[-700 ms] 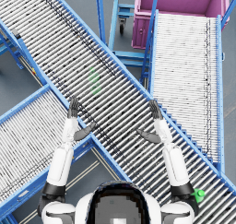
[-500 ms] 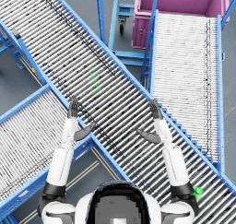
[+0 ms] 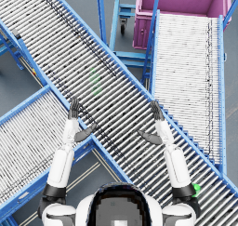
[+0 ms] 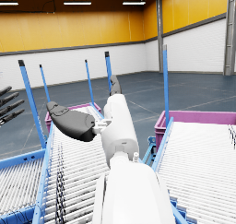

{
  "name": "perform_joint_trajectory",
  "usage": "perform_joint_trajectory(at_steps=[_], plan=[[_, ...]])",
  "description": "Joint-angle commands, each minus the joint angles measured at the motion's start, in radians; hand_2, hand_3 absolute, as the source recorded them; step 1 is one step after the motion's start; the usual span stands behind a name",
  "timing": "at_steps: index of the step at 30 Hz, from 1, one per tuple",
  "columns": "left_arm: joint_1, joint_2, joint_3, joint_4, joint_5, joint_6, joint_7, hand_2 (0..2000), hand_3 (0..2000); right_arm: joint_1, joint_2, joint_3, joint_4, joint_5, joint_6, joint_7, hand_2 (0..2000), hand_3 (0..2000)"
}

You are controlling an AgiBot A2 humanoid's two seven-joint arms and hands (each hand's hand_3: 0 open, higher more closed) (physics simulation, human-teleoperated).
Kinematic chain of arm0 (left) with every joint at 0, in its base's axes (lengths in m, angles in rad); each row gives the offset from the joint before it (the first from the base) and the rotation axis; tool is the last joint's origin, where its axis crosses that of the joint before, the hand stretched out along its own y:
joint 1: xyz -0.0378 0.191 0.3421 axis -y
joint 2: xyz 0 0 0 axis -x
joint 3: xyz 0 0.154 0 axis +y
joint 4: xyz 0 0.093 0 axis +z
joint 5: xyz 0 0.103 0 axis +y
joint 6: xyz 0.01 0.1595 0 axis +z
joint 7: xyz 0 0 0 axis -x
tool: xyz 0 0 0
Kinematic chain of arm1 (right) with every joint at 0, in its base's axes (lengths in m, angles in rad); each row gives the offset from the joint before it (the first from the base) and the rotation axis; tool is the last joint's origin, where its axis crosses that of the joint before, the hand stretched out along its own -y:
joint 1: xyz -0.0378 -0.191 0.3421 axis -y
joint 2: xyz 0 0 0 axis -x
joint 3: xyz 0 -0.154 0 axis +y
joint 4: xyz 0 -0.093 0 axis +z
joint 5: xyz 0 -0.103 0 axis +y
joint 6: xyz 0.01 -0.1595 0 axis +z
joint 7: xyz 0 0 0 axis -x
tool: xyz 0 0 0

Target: Pick up the oil and place it on the left assembly line, put the cola on the right, and keep Sprite still

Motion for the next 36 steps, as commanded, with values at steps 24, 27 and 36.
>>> perform_joint_trajectory(at_steps=[24,27,36], plan=[[0.0,0.0,0.0,0.0,0.0,0.0,0.0,0,0,0.0,0.0,0.0,0.0,0.0,0.0,0.0,0,0],[0.0,0.0,0.0,0.0,0.0,0.0,0.0,0,0,0.0,0.0,0.0,0.0,0.0,0.0,0.0,0,0],[0.0,0.0,0.0,0.0,0.0,0.0,0.0,0,0,0.0,0.0,0.0,0.0,0.0,0.0,0.0,0,0]])
